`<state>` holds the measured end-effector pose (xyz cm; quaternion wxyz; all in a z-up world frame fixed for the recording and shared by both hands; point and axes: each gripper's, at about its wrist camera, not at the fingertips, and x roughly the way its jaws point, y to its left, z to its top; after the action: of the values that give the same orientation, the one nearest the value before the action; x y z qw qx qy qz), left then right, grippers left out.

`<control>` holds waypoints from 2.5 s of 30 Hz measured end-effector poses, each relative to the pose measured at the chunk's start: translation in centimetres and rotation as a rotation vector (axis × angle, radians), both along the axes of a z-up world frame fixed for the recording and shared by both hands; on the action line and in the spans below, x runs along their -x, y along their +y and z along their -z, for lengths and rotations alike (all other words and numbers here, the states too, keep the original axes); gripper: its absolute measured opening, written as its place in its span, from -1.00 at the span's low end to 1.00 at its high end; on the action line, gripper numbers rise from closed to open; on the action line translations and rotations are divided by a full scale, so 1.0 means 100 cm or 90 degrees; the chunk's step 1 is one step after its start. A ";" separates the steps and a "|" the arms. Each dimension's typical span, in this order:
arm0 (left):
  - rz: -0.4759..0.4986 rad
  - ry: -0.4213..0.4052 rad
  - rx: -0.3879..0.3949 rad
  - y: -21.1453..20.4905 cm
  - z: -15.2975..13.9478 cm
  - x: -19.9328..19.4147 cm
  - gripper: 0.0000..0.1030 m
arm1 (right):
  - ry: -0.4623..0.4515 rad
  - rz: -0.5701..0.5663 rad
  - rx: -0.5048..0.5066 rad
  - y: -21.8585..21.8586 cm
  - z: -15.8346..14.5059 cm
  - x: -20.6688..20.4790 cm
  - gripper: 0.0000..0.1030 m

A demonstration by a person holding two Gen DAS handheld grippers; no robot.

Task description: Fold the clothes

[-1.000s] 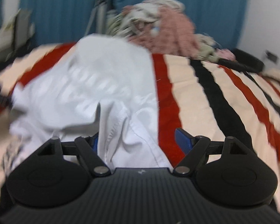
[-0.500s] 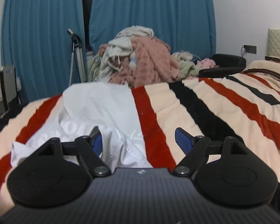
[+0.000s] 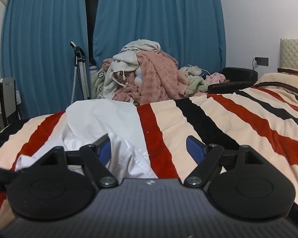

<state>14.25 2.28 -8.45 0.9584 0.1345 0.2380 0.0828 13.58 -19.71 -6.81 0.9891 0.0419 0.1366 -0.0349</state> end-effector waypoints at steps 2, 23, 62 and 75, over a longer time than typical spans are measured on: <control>-0.012 -0.006 0.021 0.006 -0.006 0.004 0.99 | 0.017 0.000 0.009 0.002 0.003 -0.001 0.53; 0.006 0.005 0.115 0.014 -0.026 0.040 0.99 | -0.076 0.101 0.019 0.000 -0.010 0.031 0.53; -0.160 -0.262 0.267 0.041 -0.250 0.209 1.00 | -0.227 0.079 -0.001 -0.010 -0.189 0.129 0.52; -0.080 -0.446 0.183 0.011 -0.567 0.262 1.00 | -0.403 0.047 0.003 -0.041 -0.473 0.185 0.57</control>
<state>-11.96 3.41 48.22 0.9837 -0.0529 -0.0871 0.1484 -4.96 -23.80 40.50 0.9807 0.0535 -0.1795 -0.0564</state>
